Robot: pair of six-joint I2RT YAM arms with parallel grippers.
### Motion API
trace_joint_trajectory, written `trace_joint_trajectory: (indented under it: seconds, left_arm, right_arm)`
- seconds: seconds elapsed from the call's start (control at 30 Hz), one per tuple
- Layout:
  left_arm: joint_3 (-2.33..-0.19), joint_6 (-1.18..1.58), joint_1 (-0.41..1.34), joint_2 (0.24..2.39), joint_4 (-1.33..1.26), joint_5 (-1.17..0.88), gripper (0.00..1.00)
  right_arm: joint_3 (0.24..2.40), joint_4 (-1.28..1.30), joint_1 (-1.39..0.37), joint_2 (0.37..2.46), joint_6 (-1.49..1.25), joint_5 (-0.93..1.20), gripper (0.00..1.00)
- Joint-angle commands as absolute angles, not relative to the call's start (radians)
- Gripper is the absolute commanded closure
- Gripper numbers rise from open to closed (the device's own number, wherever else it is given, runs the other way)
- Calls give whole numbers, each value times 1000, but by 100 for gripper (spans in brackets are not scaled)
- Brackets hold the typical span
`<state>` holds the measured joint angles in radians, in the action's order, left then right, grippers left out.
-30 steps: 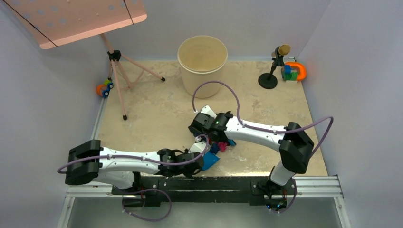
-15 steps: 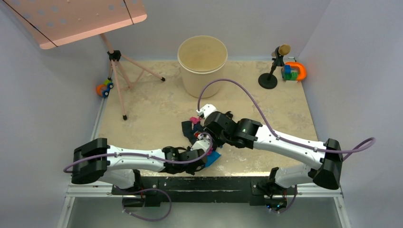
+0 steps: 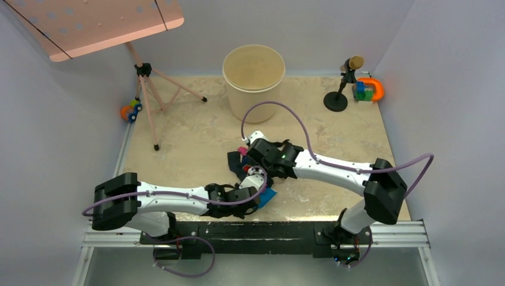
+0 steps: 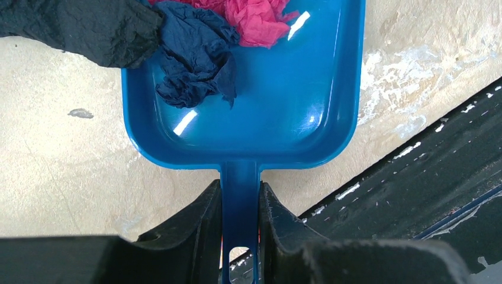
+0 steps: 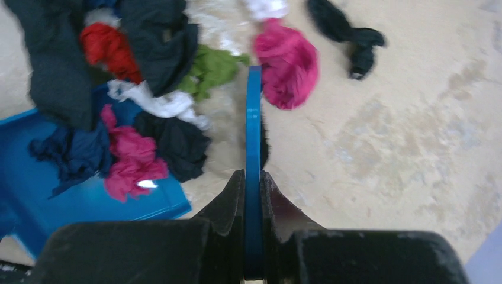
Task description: Sweep away the paper scraps from the table
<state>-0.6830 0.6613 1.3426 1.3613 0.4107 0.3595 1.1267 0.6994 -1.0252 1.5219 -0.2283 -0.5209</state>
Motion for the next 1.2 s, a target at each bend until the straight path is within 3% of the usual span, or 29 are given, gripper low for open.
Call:
trace_joint_trajectory:
  seconds: [0.0, 0.2, 0.33, 0.77, 1.0, 1.17]
  left_arm:
    - [-699, 678, 1339, 1357, 394, 392, 100]
    - [-683, 687, 1339, 1349, 379, 396, 100]
    - [-677, 687, 1339, 1344, 373, 402, 100]
    - [-688, 644, 1365, 1305, 391, 470, 100]
    - [-799, 616, 1387, 1278, 500, 520, 100]
    - [-858, 598, 1386, 1184, 540, 521, 100]
  right_arm:
    - [1073, 555, -1040, 1486, -136, -253, 100]
    - [1061, 552, -1039, 1395, -61, 95, 100]
    - [1070, 597, -1030, 1353, -65, 117, 100]
    - [1112, 784, -894, 1130, -249, -255, 100]
    - [1071, 830, -865, 997, -384, -527, 100]
    - [1027, 832, -845, 896, -455, -600, 100]
